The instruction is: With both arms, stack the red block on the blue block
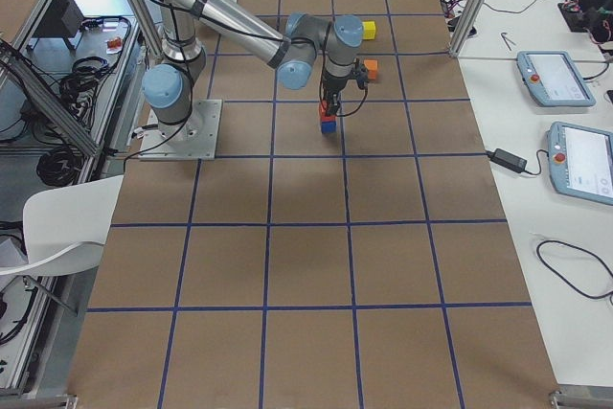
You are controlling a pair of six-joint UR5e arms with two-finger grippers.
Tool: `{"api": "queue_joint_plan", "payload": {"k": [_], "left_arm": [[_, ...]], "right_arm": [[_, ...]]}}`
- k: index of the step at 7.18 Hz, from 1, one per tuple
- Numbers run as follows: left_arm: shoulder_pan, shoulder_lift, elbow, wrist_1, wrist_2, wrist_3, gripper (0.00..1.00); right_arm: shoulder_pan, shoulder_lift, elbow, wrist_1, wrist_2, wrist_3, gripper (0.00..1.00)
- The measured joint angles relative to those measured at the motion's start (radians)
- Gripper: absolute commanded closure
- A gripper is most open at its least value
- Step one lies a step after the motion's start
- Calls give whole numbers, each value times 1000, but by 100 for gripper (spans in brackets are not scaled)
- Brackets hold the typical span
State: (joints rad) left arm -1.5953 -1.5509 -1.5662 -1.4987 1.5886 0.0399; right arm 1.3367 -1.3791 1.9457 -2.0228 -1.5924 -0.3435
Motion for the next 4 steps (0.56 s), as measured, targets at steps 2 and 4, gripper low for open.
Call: {"api": "queue_joint_plan", "payload": {"k": [2,4], "left_arm": [[0,0,0,0,0,0,0],[0,0,0,0,1,0,0]], "right_arm": [[0,0,20,-53,-1,-1,29],[-1,1,24,-69,-3,-1,0]]}}
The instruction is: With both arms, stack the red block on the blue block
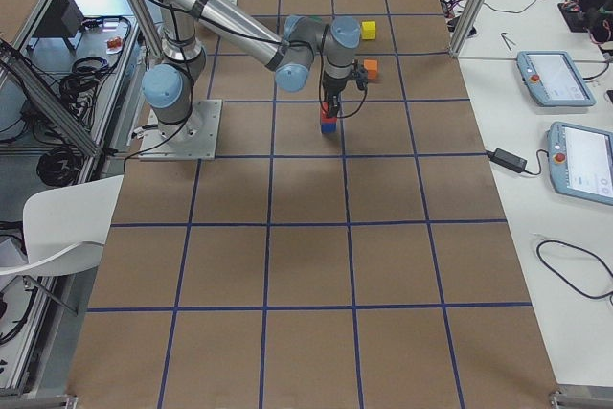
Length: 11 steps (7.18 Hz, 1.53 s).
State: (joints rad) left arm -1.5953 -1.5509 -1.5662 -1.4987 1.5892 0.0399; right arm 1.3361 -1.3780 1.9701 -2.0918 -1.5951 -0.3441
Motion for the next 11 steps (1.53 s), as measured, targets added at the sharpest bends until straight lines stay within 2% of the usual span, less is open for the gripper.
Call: {"api": "queue_joint_plan", "payload": {"k": [3,4,5,7,8,9,11], "left_arm": [[0,-1,0,0,-1,0,0],[0,-1,0,0,-1,0,0],[0,0,0,0,-1,0,0],[0,1,0,0,-2,0,0],[0,2,0,0,-2,0,0],[0,3,0,0,-1,0,0],[0,3,0,0,-2,0,0]], "right_arm": [[0,-10,-5,22,-13,5,0],[0,-35,-24,68,-25,11,0],[2,-80,-69,172,-29,26,0],[23,-150,-245,461,-21,109,0],[64,-159,-325,554,-20,158,0],[128,-162,-375,596,-27,200,0],[228,-162,-404,612,-27,282,0]]}}
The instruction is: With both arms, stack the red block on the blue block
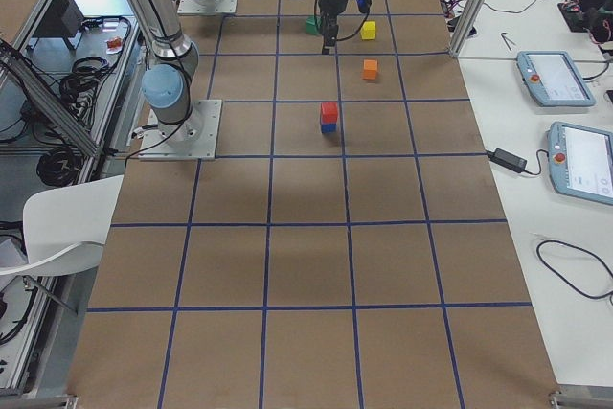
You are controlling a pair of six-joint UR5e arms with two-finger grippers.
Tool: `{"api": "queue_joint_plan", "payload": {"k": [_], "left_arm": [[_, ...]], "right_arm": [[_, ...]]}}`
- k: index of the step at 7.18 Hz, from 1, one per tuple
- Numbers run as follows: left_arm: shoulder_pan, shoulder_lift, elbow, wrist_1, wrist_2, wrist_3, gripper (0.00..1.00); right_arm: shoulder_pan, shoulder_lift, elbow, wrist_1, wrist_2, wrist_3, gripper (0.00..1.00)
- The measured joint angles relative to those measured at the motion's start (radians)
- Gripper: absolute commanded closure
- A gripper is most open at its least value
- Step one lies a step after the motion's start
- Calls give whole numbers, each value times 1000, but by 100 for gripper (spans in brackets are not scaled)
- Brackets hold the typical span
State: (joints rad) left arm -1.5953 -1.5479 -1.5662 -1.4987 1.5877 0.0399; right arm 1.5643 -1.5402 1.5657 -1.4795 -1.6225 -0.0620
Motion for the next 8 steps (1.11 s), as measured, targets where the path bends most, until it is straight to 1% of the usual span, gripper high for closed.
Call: {"api": "queue_joint_plan", "payload": {"k": [1,4,8], "left_arm": [[0,1,0,0,0,0,0],[0,1,0,0,1,0,0],[0,1,0,0,0,0,0]], "right_arm": [[18,-6,-2,3,4,20,0],[59,-42,-2,6,51,68,0],[63,-44,-2,-8,51,85,0]]}}
